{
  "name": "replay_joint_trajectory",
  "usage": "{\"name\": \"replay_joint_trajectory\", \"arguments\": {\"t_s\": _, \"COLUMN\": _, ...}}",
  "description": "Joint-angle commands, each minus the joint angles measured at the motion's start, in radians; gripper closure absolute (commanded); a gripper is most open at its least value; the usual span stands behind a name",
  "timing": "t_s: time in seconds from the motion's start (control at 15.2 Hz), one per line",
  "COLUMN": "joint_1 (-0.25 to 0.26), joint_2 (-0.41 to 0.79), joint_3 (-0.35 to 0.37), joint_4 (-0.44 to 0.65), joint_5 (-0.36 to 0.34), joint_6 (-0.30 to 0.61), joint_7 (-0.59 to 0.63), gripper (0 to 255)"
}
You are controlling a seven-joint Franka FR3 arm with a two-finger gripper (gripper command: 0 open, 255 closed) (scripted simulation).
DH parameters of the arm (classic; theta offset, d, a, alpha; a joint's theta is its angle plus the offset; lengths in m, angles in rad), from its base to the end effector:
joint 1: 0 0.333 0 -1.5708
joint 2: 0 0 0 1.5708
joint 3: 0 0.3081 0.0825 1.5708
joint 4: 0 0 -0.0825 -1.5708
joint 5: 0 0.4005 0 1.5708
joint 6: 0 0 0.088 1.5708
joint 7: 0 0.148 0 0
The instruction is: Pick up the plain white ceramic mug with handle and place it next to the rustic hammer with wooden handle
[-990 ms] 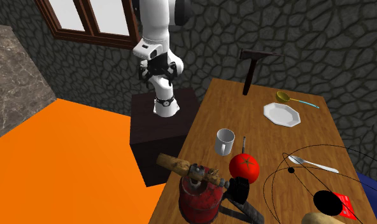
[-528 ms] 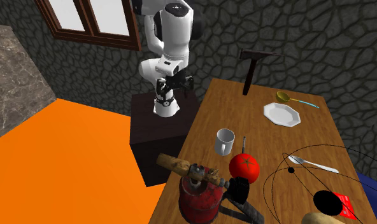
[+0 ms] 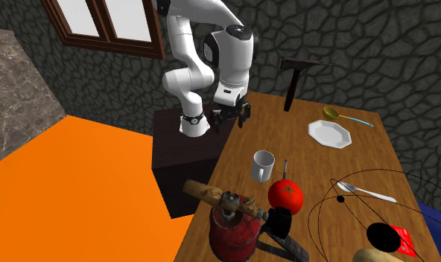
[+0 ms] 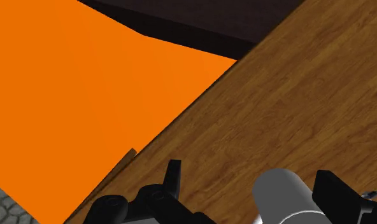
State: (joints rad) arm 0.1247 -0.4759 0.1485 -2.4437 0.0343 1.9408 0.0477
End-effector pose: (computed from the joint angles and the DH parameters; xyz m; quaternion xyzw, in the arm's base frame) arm 0.4018 0.1150 0.4133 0.9950 0.0974 -0.0126 0.0202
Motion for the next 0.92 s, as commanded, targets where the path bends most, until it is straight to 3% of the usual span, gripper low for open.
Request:
{"name": "replay_joint_trajectory", "arguments": {"t_s": 0.0, "joint_1": 0.013, "joint_2": 0.062, "joint_3": 0.024, "joint_4": 0.016, "joint_5": 0.005, "joint_6": 0.059, "joint_7": 0.014, "gripper": 0}}
{"name": "replay_joint_trajectory", "arguments": {"t_s": 0.4, "joint_1": 0.048, "joint_2": 0.241, "joint_3": 0.097, "joint_4": 0.09, "joint_5": -0.003, "joint_6": 0.195, "joint_7": 0.071, "gripper": 0}}
{"name": "replay_joint_trajectory", "arguments": {"t_s": 0.86, "joint_1": 0.083, "joint_2": 0.438, "joint_3": 0.162, "joint_4": 0.206, "joint_5": -0.062, "joint_6": 0.304, "joint_7": 0.147, "gripper": 0}}
